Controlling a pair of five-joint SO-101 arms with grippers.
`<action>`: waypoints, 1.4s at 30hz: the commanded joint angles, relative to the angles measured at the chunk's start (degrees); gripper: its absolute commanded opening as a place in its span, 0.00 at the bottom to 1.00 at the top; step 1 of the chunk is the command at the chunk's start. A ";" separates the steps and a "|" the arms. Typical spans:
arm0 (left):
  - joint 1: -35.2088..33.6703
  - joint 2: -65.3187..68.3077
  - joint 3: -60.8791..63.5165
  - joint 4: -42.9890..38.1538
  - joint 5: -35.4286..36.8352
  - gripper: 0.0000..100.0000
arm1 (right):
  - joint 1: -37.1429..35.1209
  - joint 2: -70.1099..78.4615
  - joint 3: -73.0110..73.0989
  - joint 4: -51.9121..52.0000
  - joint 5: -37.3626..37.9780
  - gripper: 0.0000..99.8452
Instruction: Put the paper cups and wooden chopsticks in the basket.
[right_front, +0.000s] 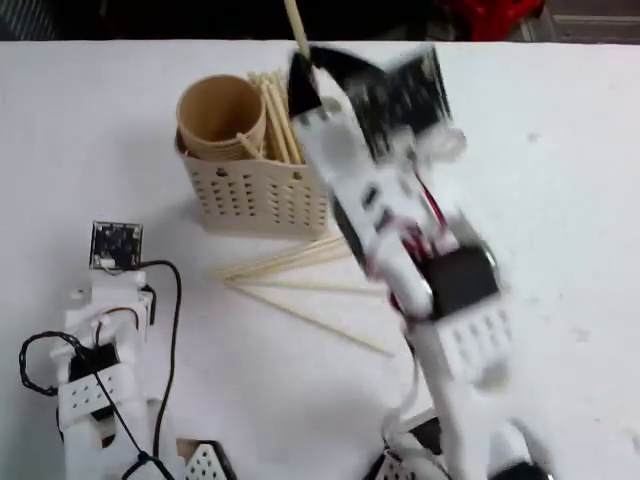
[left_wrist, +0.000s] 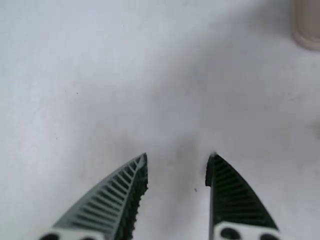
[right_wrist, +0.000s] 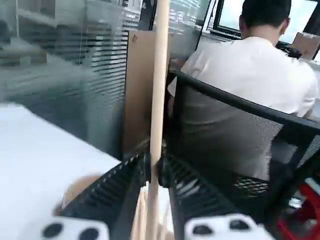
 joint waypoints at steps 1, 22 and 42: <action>0.66 -0.92 -0.18 -1.14 -0.53 0.20 | 0.57 9.98 -8.70 -2.15 -7.38 0.02; 0.66 -0.92 -0.18 -1.14 -0.53 0.20 | 4.62 3.56 32.79 -29.58 1.05 0.02; 0.66 -0.92 -0.18 -1.14 -0.53 0.20 | 3.03 -36.00 38.95 13.93 4.31 0.11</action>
